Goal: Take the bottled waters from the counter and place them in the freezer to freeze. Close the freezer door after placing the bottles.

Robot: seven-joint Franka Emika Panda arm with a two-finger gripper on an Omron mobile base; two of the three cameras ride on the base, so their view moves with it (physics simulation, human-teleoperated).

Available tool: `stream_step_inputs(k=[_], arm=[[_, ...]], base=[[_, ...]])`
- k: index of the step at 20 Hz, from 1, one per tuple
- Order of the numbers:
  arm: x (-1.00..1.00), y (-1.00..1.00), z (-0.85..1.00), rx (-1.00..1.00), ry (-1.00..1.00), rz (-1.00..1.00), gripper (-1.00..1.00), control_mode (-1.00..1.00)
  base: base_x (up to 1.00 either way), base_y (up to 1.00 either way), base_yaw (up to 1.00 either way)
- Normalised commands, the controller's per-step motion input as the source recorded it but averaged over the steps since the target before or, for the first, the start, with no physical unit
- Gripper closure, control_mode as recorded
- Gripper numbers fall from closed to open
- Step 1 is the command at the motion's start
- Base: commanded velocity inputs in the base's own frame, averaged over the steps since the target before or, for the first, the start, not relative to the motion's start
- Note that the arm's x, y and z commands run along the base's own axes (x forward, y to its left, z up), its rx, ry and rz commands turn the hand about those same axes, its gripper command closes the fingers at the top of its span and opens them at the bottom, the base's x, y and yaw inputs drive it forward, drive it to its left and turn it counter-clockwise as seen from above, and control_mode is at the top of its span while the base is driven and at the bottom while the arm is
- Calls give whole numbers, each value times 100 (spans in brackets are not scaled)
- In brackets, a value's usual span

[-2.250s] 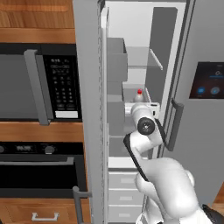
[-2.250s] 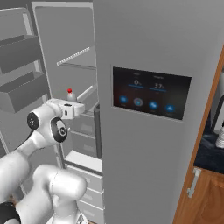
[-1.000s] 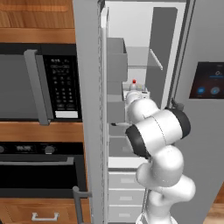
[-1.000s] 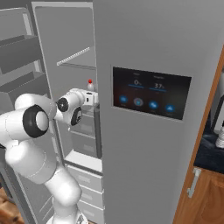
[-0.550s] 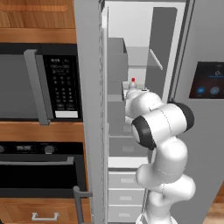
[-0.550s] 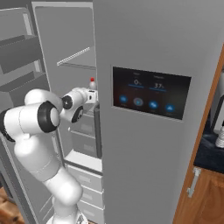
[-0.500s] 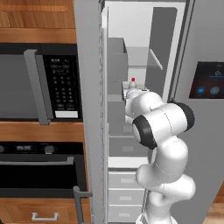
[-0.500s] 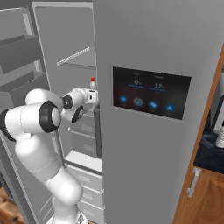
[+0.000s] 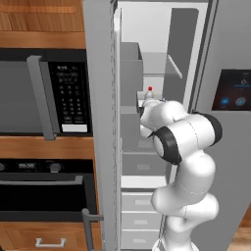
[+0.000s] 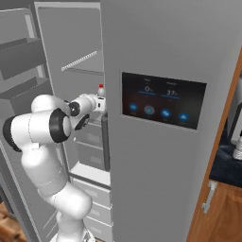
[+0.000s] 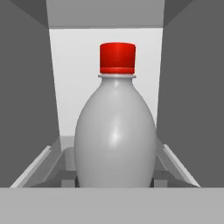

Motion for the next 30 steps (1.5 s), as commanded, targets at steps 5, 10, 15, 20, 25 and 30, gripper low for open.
stream_step_inputs(k=[5, 10, 15, 20, 25, 30], arm=[[0, 0, -21, 6, 1, 0, -100, -100], [0, 0, -6, 1, 0, 0, -100, -100], [-7, 10, 0, 0, -1, 0, -100, -100], [-26, 5, 0, 0, -2, 0, -100, -100], [-56, 0, 11, 0, -3, 0, -100, -100], [-87, 0, 33, 0, 0, 3, -100, -100]], base=[[0, 0, 0], [0, 0, 0], [0, 0, 0], [0, 0, 0], [0, 0, 0], [0, 0, 0]])
